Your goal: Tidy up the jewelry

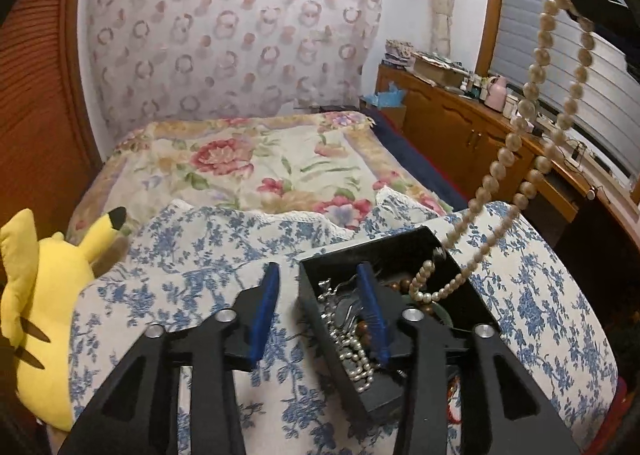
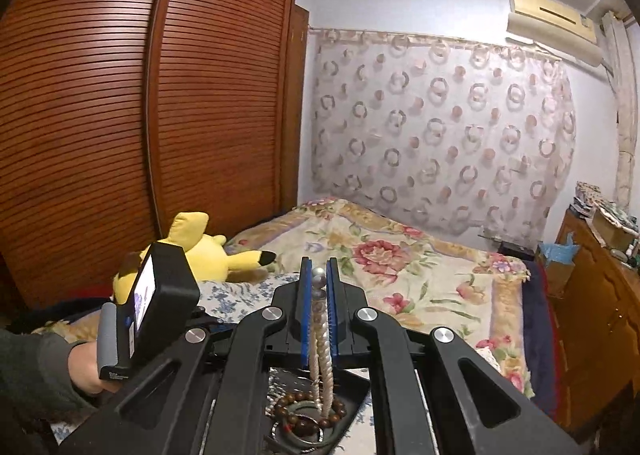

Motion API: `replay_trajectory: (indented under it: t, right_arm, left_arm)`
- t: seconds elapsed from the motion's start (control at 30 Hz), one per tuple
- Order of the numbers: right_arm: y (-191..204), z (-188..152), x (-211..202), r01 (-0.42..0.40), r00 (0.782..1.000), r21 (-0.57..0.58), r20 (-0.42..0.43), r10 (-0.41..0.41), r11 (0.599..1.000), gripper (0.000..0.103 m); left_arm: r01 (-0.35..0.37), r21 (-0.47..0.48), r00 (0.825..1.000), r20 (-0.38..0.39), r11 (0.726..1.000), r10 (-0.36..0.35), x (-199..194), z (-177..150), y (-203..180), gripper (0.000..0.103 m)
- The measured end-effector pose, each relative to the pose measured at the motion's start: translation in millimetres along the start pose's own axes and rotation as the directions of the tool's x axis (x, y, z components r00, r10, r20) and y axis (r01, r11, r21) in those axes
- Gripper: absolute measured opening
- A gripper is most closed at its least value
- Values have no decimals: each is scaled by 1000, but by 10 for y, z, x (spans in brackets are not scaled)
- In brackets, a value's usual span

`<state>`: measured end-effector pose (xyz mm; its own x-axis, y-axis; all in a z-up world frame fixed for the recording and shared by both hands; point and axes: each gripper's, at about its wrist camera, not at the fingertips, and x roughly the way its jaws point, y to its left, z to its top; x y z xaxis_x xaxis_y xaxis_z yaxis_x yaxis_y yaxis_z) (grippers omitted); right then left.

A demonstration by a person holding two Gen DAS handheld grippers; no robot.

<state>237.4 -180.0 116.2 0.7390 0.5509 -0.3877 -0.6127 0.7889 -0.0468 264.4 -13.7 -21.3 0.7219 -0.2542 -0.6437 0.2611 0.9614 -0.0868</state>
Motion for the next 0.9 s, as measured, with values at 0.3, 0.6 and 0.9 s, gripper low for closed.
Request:
replay_trajectory:
  t: [0.3, 0.6, 0.9]
  right_arm:
    - [82, -76, 136, -62, 997, 25, -41, 63, 998, 8]
    - [2, -728, 636, -55, 962, 55, -263, 68, 997, 9]
    - [-179, -1076, 721, -8, 949, 91, -313, 36, 996, 37]
  left_arm:
    - [-58, -12, 998, 24, 998, 59, -177, -146, 176, 69]
    - [-94, 3, 995, 42, 996, 94, -221, -228, 194, 86]
    - [-91, 9, 996, 28, 996, 90, -236, -315, 177, 95]
